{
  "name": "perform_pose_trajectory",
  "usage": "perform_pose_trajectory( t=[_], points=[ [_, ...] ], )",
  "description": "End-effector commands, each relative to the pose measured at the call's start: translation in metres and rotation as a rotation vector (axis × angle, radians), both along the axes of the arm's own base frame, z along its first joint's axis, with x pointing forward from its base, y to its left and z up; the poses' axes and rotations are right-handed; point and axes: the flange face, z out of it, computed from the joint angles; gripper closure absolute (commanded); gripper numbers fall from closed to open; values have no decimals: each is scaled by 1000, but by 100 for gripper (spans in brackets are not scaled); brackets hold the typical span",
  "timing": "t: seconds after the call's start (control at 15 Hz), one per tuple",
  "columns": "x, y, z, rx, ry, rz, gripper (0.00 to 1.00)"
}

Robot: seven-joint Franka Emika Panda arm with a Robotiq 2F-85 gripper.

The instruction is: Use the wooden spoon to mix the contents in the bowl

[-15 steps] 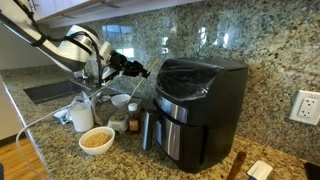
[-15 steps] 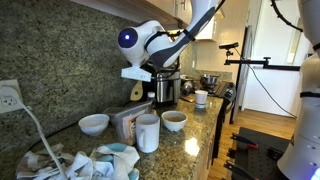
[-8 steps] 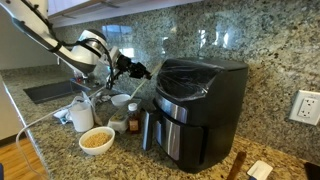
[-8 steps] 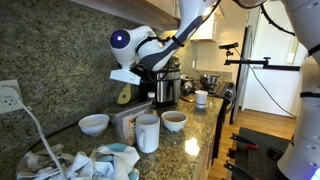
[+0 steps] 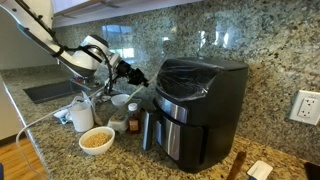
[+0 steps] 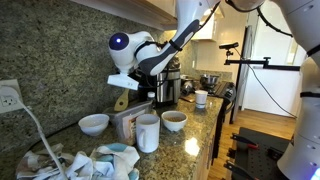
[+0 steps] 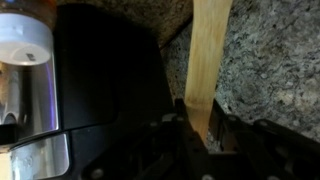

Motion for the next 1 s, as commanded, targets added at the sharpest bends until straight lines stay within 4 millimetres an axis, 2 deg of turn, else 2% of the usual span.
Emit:
perform_pose_trajectory(
  t=[0.0,0.6,0.93],
  points=[
    [0,5,-3,69,37,32,93],
    [-23,22,-40,180,173,70,93],
    [-36,44,-64,264,241,104,93]
  ],
)
